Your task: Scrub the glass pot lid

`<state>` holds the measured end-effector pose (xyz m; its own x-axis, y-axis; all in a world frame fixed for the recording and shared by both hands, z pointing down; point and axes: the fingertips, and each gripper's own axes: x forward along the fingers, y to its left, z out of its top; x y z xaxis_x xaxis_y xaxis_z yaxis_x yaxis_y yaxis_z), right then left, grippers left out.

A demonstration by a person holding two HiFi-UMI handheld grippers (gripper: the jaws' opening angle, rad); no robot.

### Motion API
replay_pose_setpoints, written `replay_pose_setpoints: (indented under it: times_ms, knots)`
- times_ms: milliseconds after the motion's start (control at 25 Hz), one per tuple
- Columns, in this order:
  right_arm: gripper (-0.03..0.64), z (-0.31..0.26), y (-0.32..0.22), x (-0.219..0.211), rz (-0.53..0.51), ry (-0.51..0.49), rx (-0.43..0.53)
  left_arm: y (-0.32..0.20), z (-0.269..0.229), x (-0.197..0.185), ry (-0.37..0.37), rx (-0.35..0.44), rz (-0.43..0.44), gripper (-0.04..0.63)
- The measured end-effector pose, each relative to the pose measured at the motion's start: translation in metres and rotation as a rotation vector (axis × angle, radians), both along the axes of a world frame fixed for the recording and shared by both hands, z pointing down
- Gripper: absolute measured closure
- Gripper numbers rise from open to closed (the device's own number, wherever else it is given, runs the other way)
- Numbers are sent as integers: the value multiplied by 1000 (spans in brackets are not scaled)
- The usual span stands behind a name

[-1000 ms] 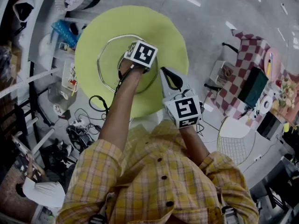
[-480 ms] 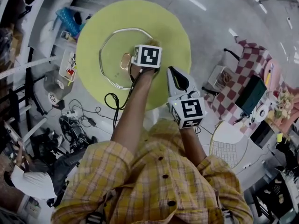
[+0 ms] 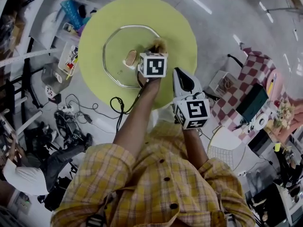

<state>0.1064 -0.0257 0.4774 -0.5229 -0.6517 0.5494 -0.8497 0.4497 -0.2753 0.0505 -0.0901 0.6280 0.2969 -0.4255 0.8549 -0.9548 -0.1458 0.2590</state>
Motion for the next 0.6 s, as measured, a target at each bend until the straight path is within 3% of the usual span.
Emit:
replay_pose_setpoints:
  times_ms: [600]
  knots:
    - [619, 7, 1, -14, -30, 16, -9, 9, -8, -15, 14, 43, -48, 549]
